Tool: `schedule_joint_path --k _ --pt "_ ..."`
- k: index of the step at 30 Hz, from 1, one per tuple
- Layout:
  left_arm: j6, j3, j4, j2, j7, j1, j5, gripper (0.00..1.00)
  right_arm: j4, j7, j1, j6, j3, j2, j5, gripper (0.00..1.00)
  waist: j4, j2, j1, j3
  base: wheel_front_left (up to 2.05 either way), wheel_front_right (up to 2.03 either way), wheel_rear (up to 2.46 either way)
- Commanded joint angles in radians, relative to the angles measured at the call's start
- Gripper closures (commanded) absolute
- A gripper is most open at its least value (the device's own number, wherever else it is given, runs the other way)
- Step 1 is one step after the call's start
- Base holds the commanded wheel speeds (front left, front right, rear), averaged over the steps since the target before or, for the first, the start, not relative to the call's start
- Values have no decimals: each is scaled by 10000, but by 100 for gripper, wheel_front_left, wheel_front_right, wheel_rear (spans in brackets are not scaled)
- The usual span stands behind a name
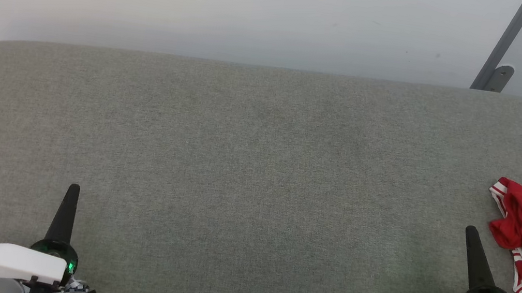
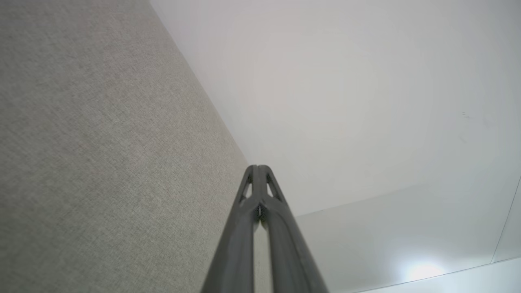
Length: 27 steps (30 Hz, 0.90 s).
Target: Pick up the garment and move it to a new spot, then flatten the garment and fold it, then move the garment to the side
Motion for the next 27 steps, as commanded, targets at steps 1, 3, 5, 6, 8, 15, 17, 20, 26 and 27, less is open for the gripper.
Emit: schedule_joint_path --k 1,3,5,6,8,15,17,20,26,27 --pt "5 56 -50 38 50 -195 -180 100 -12 48 -212 -1 29 -3 189 100 -1 0 0 -2 0 0 0" --pt "5 69 -24 17 103 -226 -365 100 15 80 -228 -1 31 -2 367 100 -5 0 0 -8 0 0 0" --pt "5 82 -3 -6 154 -266 -539 100 42 104 -244 -1 34 -2 536 100 -10 0 0 -14 0 0 0" --pt "5 89 8 -16 178 -283 -590 100 55 121 -251 -1 34 -2 618 100 -12 0 0 -17 0 0 0" --pt "5 103 29 -35 230 -315 -760 100 85 145 -272 -1 39 0 787 100 -17 0 0 -23 0 0 0" --pt "4 144 106 -107 413 -390 -1297 100 197 235 -317 -2 45 4 1351 100 -32 0 0 -43 0 0 0" --pt "4 156 131 -126 444 -422 -1457 100 229 264 -344 -2 48 5 1509 100 -37 0 0 -49 0 0 0" --pt "4 174 160 -154 522 -475 -1702 100 274 280 -377 -2 54 7 1735 100 -43 0 0 -57 0 0 0" --pt "5 209 223 -201 656 -543 -2105 100 359 351 -427 -2 62 10 2181 100 -56 0 0 -75 0 0 0" --pt "5 213 233 -207 676 -546 -2176 100 368 362 -431 -2 61 11 2250 100 -59 0 0 -78 0 0 0"
